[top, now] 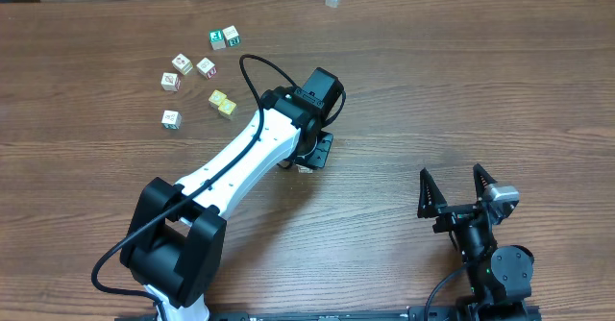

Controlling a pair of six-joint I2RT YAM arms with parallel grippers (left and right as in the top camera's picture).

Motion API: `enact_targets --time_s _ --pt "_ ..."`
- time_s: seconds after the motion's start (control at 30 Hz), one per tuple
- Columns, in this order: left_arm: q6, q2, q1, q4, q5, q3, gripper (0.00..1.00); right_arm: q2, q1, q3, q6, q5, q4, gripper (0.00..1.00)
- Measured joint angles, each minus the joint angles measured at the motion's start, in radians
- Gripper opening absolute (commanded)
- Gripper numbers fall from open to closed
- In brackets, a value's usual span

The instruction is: Form a tower

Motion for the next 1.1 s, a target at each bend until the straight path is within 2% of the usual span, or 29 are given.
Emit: enact_targets --time_s 0.2,0.3,0.4,0.7,0.8,0.93,1.1 --pt "0.0 0.0 0.0 0.005 0.0 0.0 0.27 0.0 0.0 0.0 0.0 0.0 0.0 1.0" --pt "0.0 0.0 0.0 0.005 0.0 0.0 0.2 0.0 0.0 0.0 0.0 0.0 0.0 1.0" --pt "0.0 0.0 0.0 0.005 -0.002 0.0 0.18 0.0 0.0 0.0 0.001 0.0 0.0 1.0" --pt "-0.012 0.0 0.0 -0.01 -0.003 0.005 0.23 0.0 0.0 0.0 0.001 0.0 0.0 1.0" --pt "-0.023 0.0 0.0 -0.012 -0.003 0.005 0.31 0.0 0.0 0.0 0.0 0.0 0.0 1.0" --pt "-0.045 0.0 0.0 -0.014 -0.003 0.005 0.34 0.0 0.0 0.0 0.0 0.0 0.0 1.0" --pt "-0.07 0.0 0.0 -0.013 -0.003 0.006 0.35 0.0 0.0 0.0 0.0 0.0 0.0 1.0"
